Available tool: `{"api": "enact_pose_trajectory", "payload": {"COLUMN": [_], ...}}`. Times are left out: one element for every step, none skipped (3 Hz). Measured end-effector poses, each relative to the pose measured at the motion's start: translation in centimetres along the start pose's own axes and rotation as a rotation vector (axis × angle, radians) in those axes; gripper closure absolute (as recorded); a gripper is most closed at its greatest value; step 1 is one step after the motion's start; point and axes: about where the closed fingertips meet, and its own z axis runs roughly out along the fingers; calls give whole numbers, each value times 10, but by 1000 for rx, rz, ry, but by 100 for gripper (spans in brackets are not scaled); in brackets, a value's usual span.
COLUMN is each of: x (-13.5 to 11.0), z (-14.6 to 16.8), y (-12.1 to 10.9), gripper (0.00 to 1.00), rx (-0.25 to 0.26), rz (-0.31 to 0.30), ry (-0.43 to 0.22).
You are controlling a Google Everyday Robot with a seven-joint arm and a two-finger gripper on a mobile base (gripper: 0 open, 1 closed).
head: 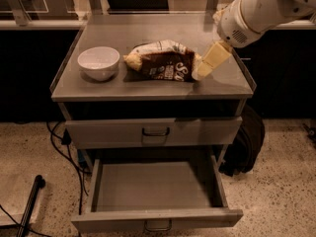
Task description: Place brown chip bag into middle drawer
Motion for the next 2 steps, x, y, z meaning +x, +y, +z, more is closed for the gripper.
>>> {"api": "enact_pose_trajectory", "payload": {"x": [15,25], "z": [8,29], "y": [-2,-9], "gripper": [0,0], "rx": [-7,-8], "rz": [44,100], "ry": [1,-27]}}
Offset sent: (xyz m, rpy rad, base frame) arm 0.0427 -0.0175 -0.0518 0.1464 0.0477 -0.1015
